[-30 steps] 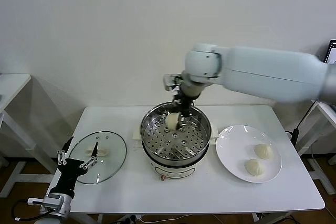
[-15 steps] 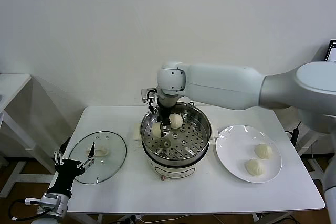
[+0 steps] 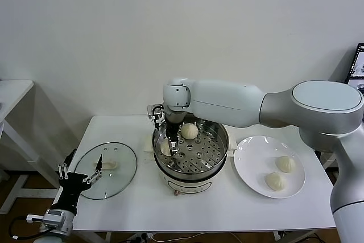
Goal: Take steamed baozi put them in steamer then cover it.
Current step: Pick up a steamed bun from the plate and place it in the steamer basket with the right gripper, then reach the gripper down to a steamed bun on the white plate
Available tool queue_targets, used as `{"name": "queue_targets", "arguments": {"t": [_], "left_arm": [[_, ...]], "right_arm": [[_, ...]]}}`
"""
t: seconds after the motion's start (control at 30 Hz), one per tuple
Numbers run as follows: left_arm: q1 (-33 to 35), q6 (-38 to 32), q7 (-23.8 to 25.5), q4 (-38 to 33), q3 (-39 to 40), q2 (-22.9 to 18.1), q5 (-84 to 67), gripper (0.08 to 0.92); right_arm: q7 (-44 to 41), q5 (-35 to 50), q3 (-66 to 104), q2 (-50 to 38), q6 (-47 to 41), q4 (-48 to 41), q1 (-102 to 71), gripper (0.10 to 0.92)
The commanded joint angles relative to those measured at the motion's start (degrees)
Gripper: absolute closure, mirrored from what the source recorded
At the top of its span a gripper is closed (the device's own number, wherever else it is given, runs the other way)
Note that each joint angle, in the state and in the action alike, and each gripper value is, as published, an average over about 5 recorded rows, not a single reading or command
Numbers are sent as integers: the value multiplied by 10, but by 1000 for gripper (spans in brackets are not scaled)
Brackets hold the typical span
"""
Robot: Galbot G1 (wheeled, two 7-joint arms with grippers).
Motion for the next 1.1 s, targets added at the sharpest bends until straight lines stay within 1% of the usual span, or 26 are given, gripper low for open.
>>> {"name": "queue_targets", "arguments": {"t": [0.03,0.17,0.3,0.43,0.6,0.7,0.8,0.93,1.1], "left_arm": [[3,2,-1,-2,2,2,1,177],[4,2,-2,-2,7,2,3,177],[6,2,-3,-3,11,1,5,177],[8,2,-4,-7,8,-1,6,177],[11,5,-7,-20,8,-3,5,177],[13,6,-10,-23,14,-6,8,177],[16,4,-12,-24,20,-11,16,177],[19,2,-15,-25,30,-15,25,177],[23,-1,-18,-27,37,-17,33,177]], "right_arm": [[-22,13,30,-111,10,73,60,204],[-60,24,18,-232,51,145,136,203],[-100,0,-8,-360,117,203,175,203],[-134,-56,-12,-472,175,243,161,203],[-154,-154,5,-572,241,251,80,203],[-161,-210,65,-603,266,238,-18,203],[-165,-266,166,-613,282,219,-139,203],[-167,-324,262,-601,294,191,-258,203],[-150,-364,330,-571,300,157,-339,203]]}}
